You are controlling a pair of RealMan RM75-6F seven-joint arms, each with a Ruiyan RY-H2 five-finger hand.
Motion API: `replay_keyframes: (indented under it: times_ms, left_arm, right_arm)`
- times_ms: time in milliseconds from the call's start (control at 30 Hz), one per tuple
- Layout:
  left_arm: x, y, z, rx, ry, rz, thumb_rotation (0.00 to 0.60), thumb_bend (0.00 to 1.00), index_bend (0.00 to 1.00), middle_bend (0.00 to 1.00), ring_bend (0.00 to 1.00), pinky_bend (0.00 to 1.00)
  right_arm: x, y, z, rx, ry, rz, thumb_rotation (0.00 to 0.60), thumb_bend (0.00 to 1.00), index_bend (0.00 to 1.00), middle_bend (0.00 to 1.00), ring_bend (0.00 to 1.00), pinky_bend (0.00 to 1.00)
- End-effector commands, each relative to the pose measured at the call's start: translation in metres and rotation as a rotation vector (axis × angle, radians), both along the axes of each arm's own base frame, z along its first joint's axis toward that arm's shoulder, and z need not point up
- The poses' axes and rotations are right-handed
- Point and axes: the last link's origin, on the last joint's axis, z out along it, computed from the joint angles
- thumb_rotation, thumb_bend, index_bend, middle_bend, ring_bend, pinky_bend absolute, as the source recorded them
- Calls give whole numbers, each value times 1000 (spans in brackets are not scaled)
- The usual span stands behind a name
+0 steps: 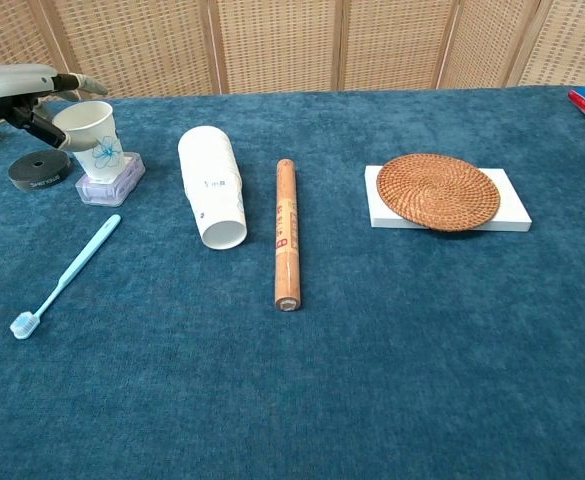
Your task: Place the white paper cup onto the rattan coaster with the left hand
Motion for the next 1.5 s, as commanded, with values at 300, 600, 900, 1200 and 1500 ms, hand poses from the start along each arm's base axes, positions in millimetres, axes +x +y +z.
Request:
replay_keyframes:
  times_ms: [300, 600, 900, 1200, 1500]
  left_arm:
    - [0, 4, -5, 28, -18, -16, 534, 456, 313, 170, 266, 542]
    - [13, 5, 0, 65, -96, -41, 536, 492, 326, 237, 298, 569]
    - [79, -9, 20, 4, -266, -171, 536, 490, 322, 221, 295, 561]
    - [149, -17, 5, -100, -349, -336, 535, 488, 316, 209, 251, 545]
    - [199, -11, -46, -183, -263, -457, 536, 486, 315, 203, 237, 500]
  right_arm:
    - [-1, 1, 0, -2, -27, 4, 600, 354, 33, 0, 0, 0]
    - [-5, 0, 1, 2, -29, 2, 600, 352, 34, 0, 0, 0]
    - [-5, -1, -2, 20, -40, 5, 600, 353, 33, 0, 0, 0]
    - [-9, 12, 3, 4, -33, 4, 600, 353, 34, 0, 0, 0]
    - [-12, 35, 10, -10, -19, 2, 600, 354, 34, 0, 0, 0]
